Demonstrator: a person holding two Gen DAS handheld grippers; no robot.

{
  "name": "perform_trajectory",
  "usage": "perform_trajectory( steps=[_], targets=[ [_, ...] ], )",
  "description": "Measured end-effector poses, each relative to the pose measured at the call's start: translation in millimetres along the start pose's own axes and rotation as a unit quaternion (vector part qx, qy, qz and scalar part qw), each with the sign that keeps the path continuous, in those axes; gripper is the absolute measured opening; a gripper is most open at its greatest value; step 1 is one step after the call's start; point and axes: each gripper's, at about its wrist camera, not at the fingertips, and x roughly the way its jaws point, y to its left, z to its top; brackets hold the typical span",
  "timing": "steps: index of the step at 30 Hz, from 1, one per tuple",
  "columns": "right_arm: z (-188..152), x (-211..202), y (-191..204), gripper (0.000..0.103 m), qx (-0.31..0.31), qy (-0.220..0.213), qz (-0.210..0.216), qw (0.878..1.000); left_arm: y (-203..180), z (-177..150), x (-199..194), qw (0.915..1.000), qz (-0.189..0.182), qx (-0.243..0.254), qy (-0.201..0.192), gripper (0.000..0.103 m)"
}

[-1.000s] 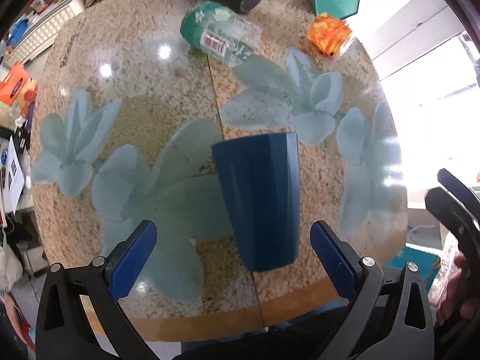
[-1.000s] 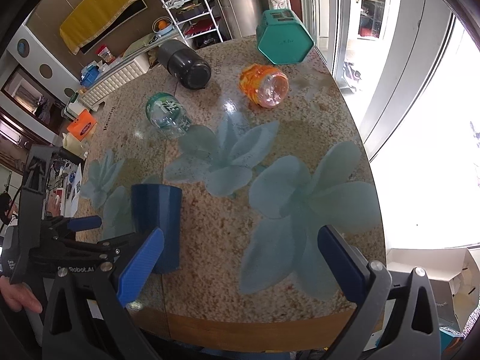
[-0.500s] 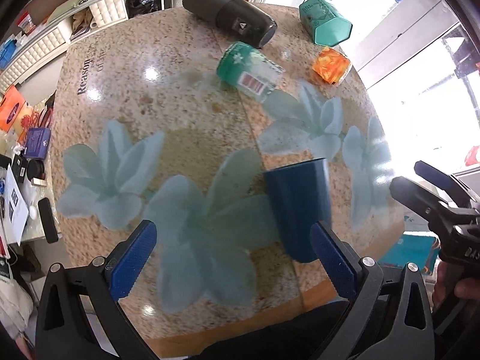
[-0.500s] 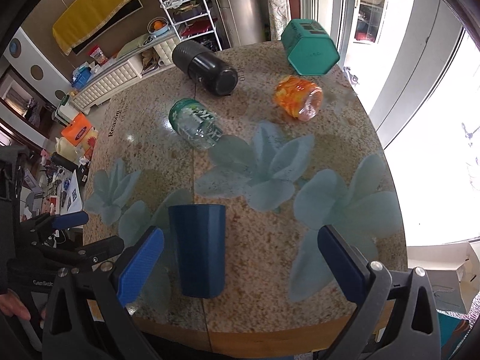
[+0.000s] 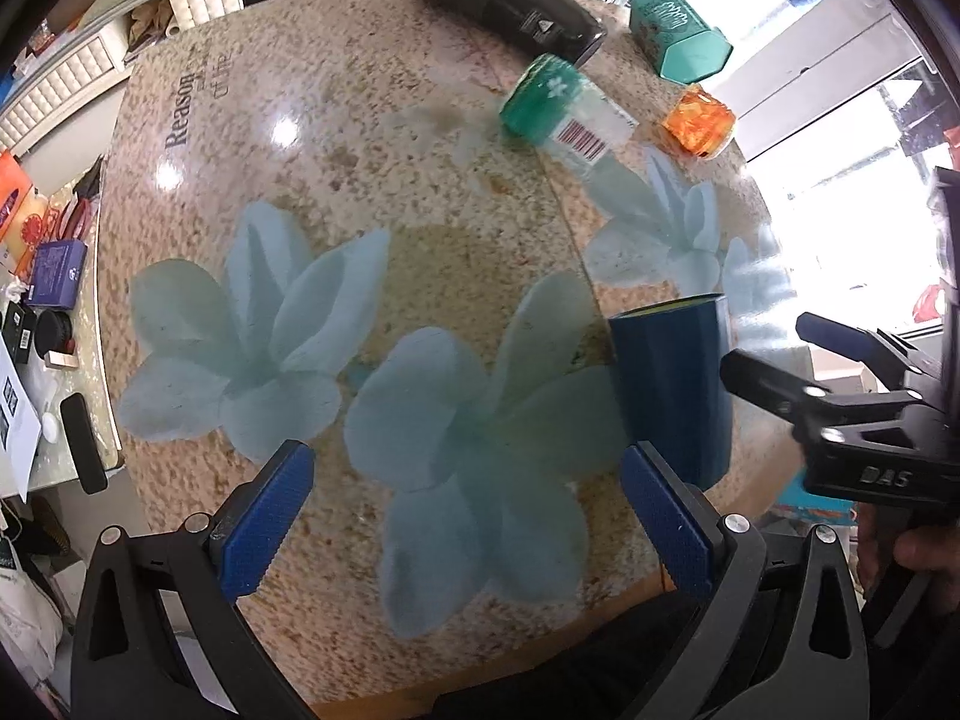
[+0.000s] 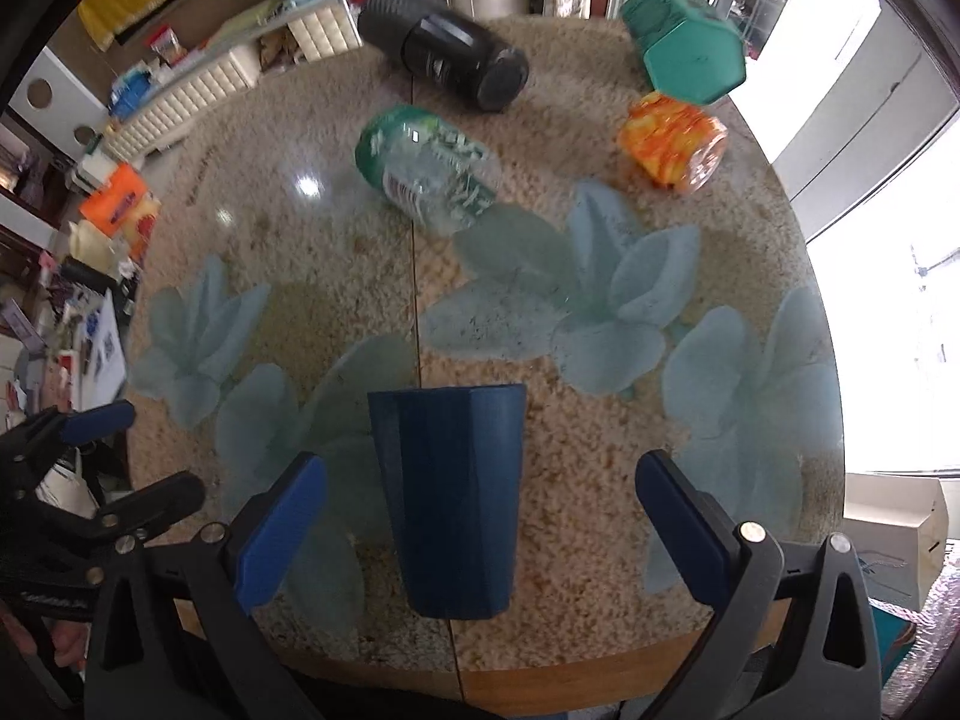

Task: Flip cup upright
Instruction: 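Bring the right gripper to the standing blue cup and grasp it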

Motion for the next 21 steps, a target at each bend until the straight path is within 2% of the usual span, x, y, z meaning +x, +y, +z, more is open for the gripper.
perform_trajectory(
  steps=[4, 13, 18, 19, 20, 21],
  targets=[
    [4.6, 23.8, 5.7, 0.103, -0.005, 0.036, -0.013, 0.999, 7.9, -0.6, 6.6, 1.0, -0.001, 0.001, 0.007, 0.103],
    [11.3, 62.2, 12.4, 0.103, 0.002, 0.086, -0.007, 0.996, 20.4, -5.1, 17.9, 0.9997, -0.007, -0.001, 0.025, 0.103],
    [13.1, 75.2, 17.8, 0.103, 0.002, 0.093, -0.013, 0.996, 24.1, -6.0, 19.1, 0.9997, 0.003, -0.001, 0.026, 0.103],
    [13.1, 78.9, 19.2, 0.097, 0.001, 0.096, -0.012, 0.995, 25.2, -5.6, 19.6, 0.9996, 0.003, -0.002, 0.026, 0.103],
    [13.0, 82.7, 20.8, 0.082, -0.001, 0.1, -0.013, 0.995, 26.2, -4.9, 20.1, 0.9996, 0.002, -0.004, 0.027, 0.103],
    [12.5, 86.3, 21.3, 0.072, -0.003, 0.106, -0.017, 0.994, 27.5, -4.4, 20.5, 0.9996, 0.002, -0.007, 0.027, 0.103]
  ],
)
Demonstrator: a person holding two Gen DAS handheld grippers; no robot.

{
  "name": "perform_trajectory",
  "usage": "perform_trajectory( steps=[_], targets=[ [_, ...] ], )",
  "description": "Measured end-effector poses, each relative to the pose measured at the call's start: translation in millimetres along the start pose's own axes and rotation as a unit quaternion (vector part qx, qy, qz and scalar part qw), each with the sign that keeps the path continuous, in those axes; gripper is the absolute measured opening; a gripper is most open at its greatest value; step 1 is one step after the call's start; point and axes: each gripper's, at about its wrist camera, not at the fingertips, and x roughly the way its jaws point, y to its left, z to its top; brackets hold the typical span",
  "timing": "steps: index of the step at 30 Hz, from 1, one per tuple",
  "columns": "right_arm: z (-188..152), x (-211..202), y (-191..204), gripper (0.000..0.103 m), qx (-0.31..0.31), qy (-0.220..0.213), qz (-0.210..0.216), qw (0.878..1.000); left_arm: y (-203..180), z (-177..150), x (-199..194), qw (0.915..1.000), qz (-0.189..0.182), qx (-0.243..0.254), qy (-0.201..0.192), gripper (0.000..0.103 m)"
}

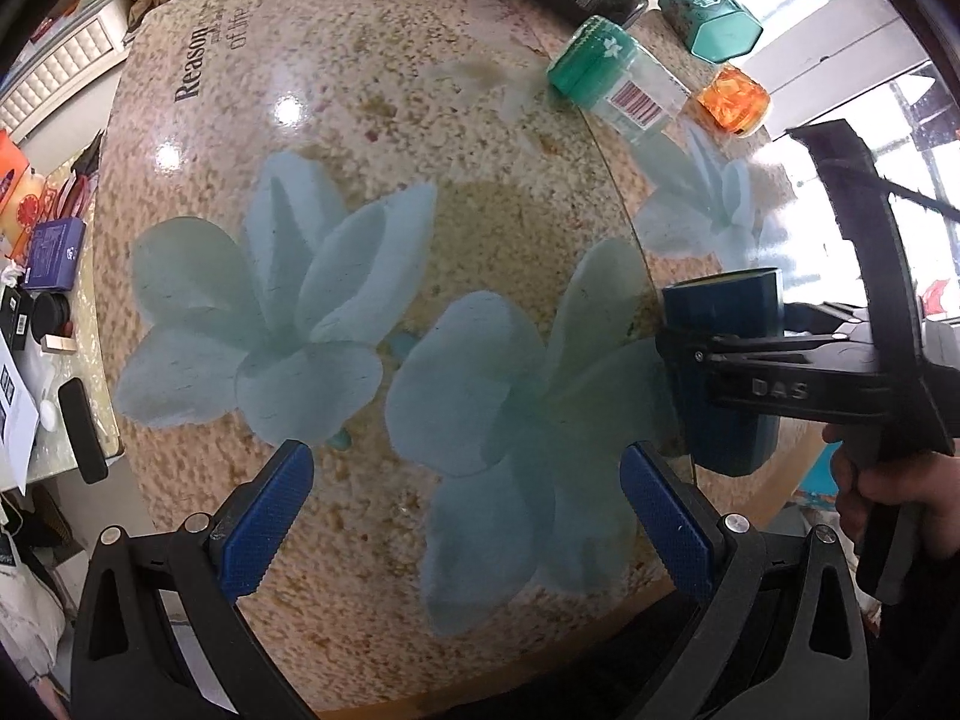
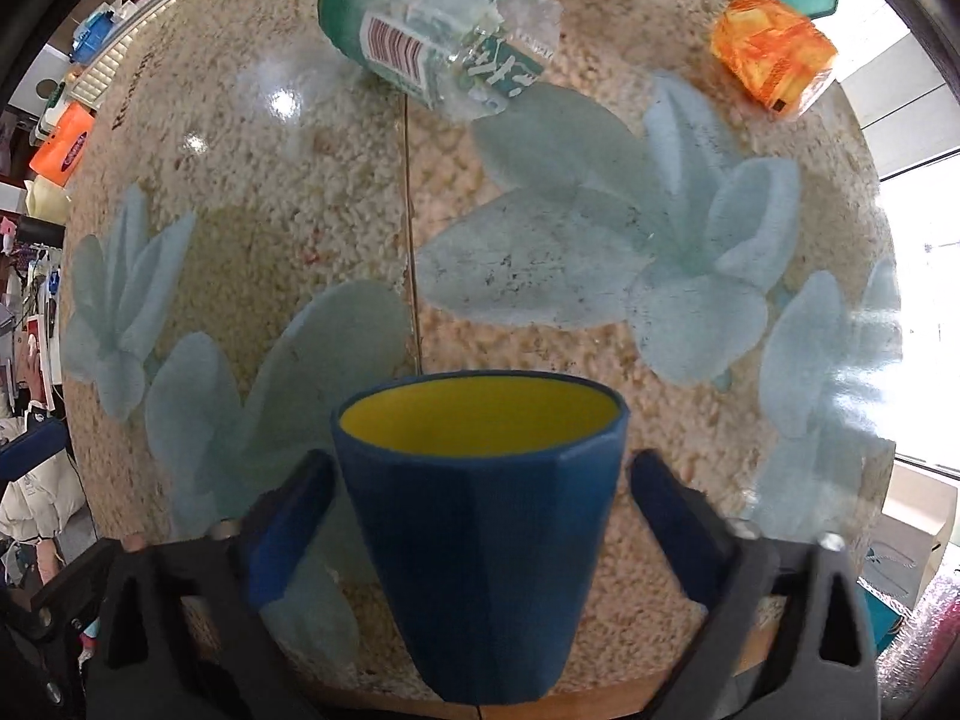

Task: Flip cup upright
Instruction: 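Bring the right gripper to the standing blue cup and grasp it, then lift the cup with the right gripper and turn its mouth upward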

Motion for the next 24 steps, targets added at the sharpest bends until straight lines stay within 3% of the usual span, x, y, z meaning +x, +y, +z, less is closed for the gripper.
perform_trajectory(
  steps=[9, 18, 24],
  targets=[
    [3.4, -0.3, -6.0, 0.071, 0.006, -0.01, 0.027, 1.0, 8.6, -1.2, -3.4, 0.9999, -0.001, -0.016, 0.0, 0.103],
    [-1.0, -49.2, -15.4, 0.071, 0.012, -0.086, 0.043, 0.995, 3.3, -0.2, -11.2, 0.9999, 0.0, -0.013, -0.008, 0.103],
    [-6.4, -72.5, -18.2, 0.071, 0.007, -0.164, 0.045, 0.985, -8.2, -0.5, -12.5, 0.9999, 0.008, 0.003, -0.008, 0.103]
  ],
)
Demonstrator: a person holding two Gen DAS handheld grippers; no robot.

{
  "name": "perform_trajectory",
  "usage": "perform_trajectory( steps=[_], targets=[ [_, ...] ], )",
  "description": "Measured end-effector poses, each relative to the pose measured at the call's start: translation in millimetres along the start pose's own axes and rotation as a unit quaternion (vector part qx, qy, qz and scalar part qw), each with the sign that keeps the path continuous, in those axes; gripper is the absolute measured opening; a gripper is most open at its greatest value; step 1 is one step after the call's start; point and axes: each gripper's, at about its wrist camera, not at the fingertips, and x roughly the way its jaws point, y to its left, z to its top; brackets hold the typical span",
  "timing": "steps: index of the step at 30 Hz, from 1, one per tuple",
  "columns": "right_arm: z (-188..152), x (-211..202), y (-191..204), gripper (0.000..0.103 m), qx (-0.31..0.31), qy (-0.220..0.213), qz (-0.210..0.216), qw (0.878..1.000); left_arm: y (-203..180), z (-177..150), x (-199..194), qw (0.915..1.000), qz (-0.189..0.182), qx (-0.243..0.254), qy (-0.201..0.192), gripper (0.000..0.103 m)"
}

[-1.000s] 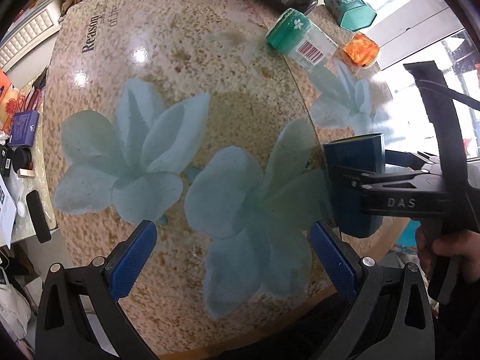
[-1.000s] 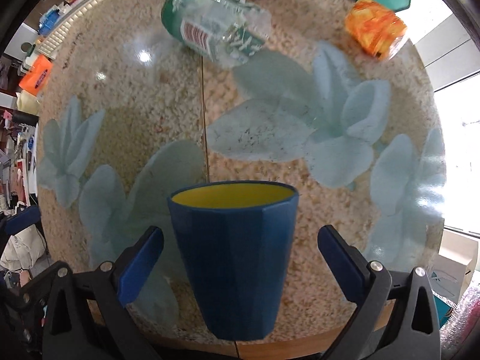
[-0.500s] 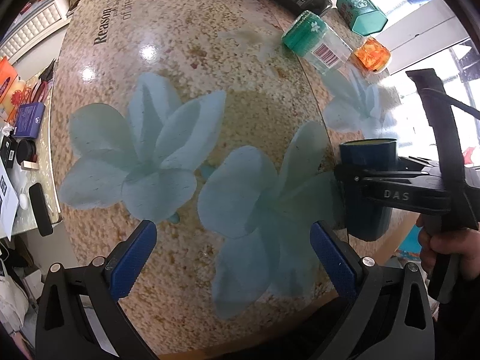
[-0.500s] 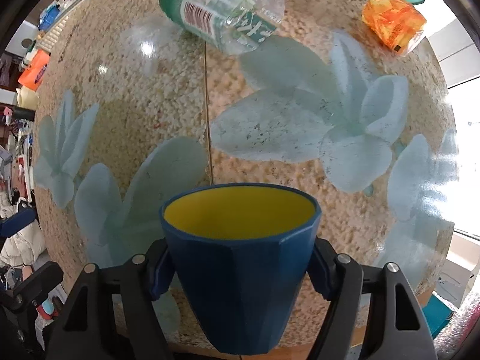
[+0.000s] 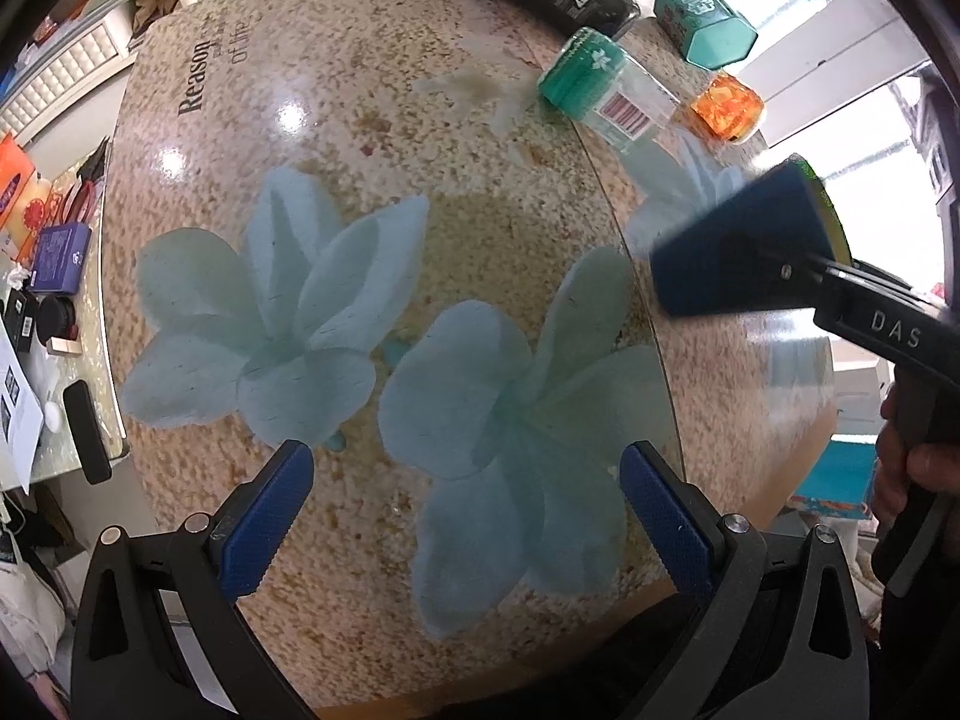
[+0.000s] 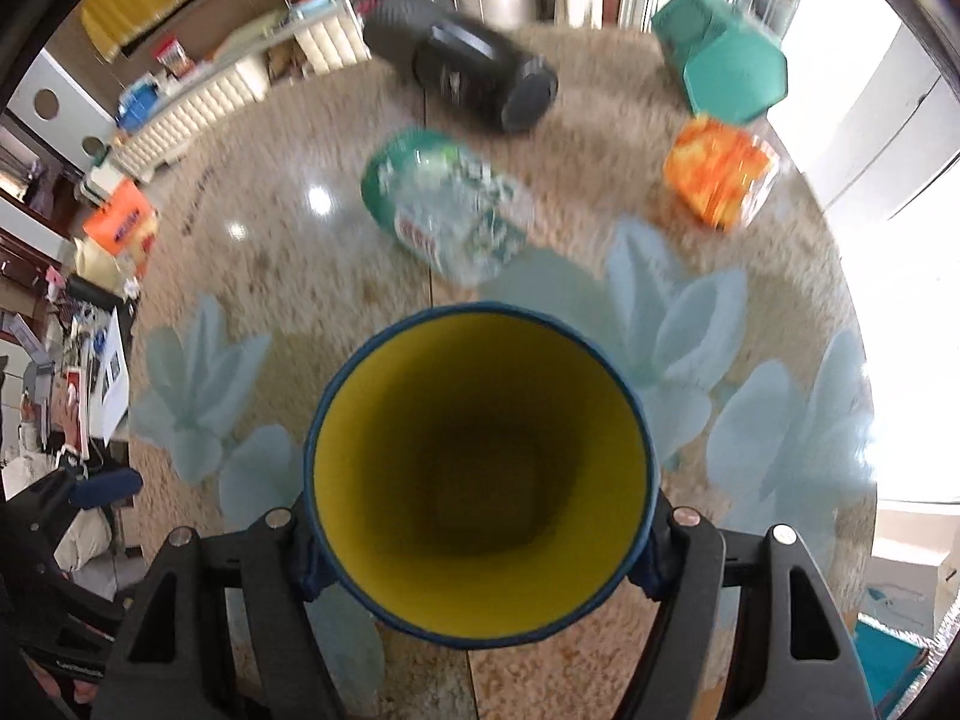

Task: Flip cup upright
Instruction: 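Lift the cup with the right gripper and turn its mouth upward, then set the cup mouth-up on the table and open the right gripper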

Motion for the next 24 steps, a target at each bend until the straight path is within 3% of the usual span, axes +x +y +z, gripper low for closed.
perform_trajectory(
  steps=[3, 12, 17, 24],
  targets=[
    [-2.7, -2.8, -3.5, 0.071, -0.014, -0.02, -0.006, 1.0, -3.2, -1.3, 0.6, 1.0, 0.004, 0.006, 0.002, 0.103],
    [-16.1, 9.2, 9.8, 0.071, -0.043, -0.022, -0.018, 0.999, -11.0, -2.0, 5.8, 0.9997, 0.011, 0.02, 0.01, 0.103],
    [-15.9, 14.5, 8.1, 0.072, -0.029, -0.022, -0.012, 0.999, -12.2, -2.3, 8.3, 0.9996, 0.009, 0.022, 0.012, 0.103],
    [-15.8, 6.2, 3.5, 0.093, -0.02, -0.031, -0.004, 0.999, -7.4, -1.7, 8.0, 0.9997, 0.004, 0.016, 0.016, 0.103]
  ],
)
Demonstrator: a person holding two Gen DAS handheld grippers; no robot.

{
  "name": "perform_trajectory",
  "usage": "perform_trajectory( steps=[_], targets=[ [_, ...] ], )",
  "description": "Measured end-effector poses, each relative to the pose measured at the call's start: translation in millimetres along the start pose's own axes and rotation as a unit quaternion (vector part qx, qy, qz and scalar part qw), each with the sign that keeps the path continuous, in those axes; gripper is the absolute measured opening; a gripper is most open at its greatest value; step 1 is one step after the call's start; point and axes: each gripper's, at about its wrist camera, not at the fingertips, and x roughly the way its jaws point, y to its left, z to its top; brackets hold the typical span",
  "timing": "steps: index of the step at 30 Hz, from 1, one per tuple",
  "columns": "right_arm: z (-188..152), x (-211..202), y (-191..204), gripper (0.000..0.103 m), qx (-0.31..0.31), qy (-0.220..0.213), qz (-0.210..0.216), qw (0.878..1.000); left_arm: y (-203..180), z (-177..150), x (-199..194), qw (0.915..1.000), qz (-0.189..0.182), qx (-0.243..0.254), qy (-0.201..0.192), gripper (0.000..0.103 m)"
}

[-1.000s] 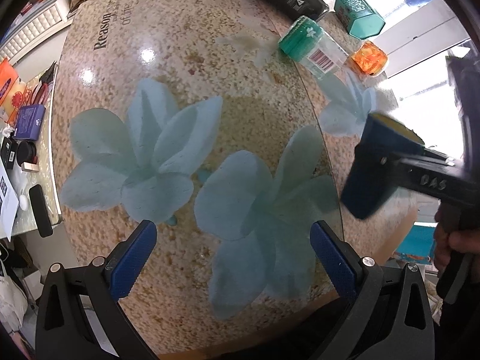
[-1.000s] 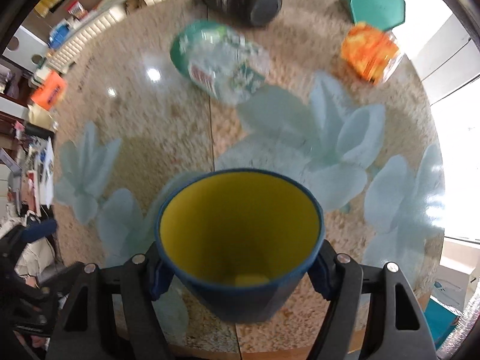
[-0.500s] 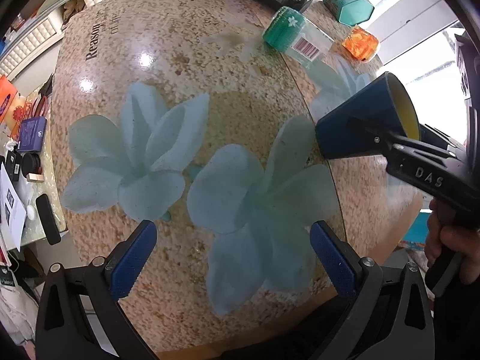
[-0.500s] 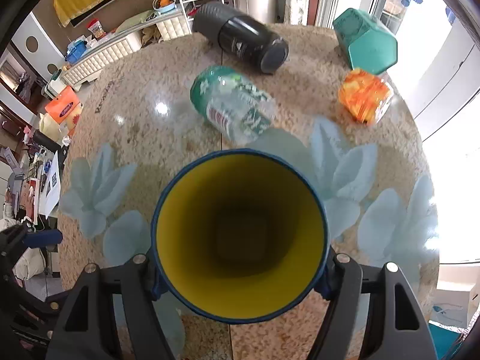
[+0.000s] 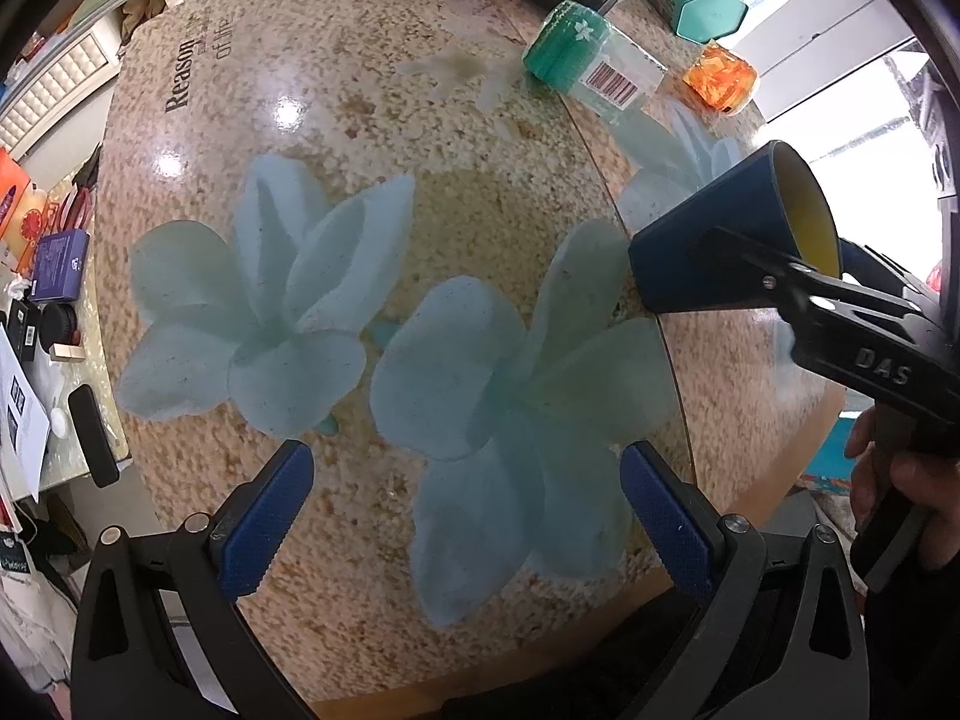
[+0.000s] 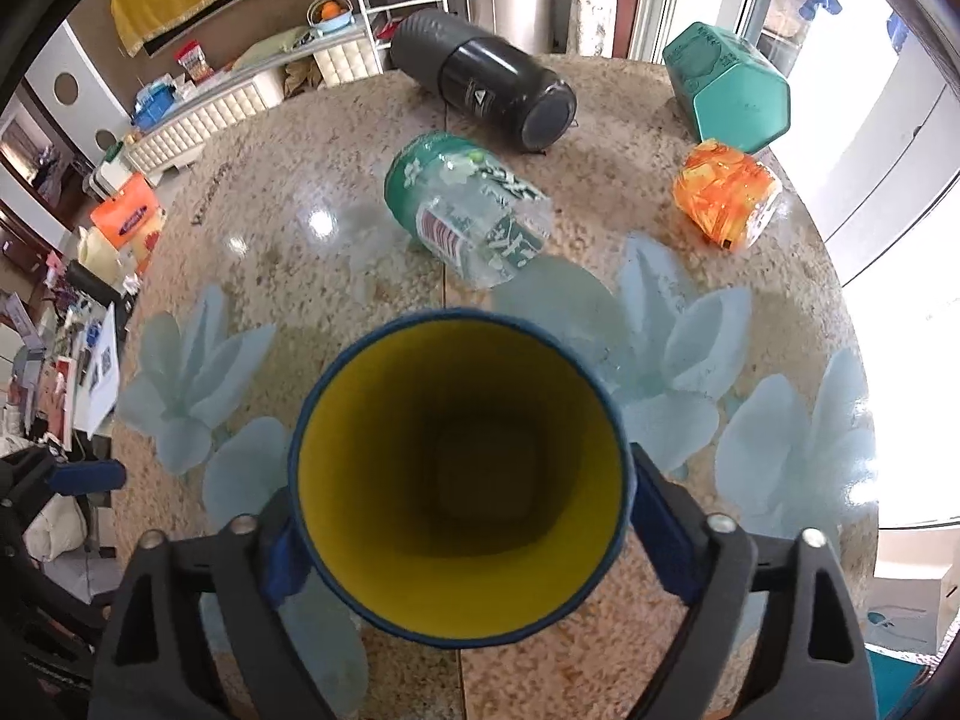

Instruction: Flip cup upright

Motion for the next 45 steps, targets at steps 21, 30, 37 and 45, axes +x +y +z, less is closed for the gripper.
perform_trajectory(
  steps=[21, 30, 37, 45],
  targets=[
    [7.1, -98.2, -52.8, 0.101, 0.055, -0.075, 0.042, 0.995, -47.1, 24.3, -74.3, 0.995, -0.015, 0.016, -0.097, 0.103],
    [-14.2, -118.4, -101.8, 0.102, 0.082, -0.08, 0.025, 0.993, -109.6, 25.9, -110.1, 0.9875, -0.014, 0.039, -0.152, 0.103],
    [-35.7, -128.9, -101.2, 0.102, 0.061, -0.083, 0.018, 0.995, -141.3, 18.0, -113.1, 0.9837, 0.001, 0.042, -0.175, 0.103],
    [-35.6, -134.6, -107.1, 0.102, 0.048, -0.106, 0.024, 0.993, -175.6, 14.4, -112.6, 0.9792, 0.013, 0.072, -0.189, 0.103]
  ],
)
